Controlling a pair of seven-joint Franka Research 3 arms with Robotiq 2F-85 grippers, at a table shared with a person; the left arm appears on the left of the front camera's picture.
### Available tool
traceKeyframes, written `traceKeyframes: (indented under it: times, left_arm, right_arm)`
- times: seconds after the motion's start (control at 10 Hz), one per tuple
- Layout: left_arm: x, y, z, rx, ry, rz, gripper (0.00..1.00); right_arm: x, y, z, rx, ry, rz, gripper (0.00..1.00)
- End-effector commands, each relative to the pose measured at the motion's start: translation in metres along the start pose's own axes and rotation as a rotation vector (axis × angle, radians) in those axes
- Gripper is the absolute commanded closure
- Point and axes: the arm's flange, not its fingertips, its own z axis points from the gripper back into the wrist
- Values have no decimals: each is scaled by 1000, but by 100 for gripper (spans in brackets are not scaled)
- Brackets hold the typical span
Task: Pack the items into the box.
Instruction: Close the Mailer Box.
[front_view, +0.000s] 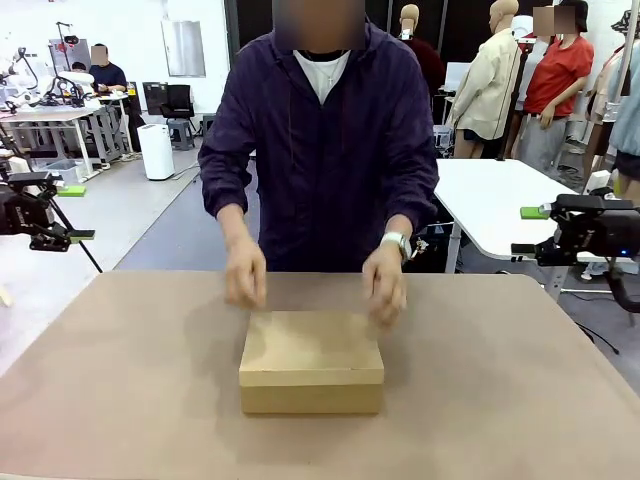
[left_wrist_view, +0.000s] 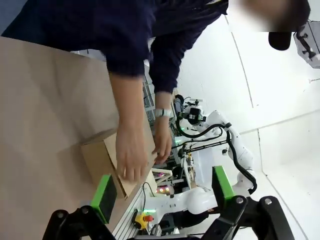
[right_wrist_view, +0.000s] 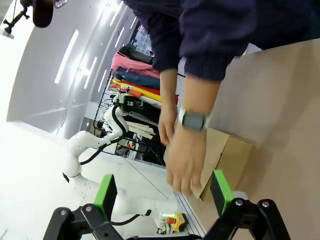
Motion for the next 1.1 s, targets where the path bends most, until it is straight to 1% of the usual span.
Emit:
traceKeyframes:
  times: [0.0,1.0]
  left_arm:
    - [-5,-2,-1,13,-1,-13,0]
    - [-5,-2,-1,13,-1,-13,0]
  right_arm:
    - [1,2,2,-2,-2,10,0]
    - [1,2,2,-2,-2,10,0]
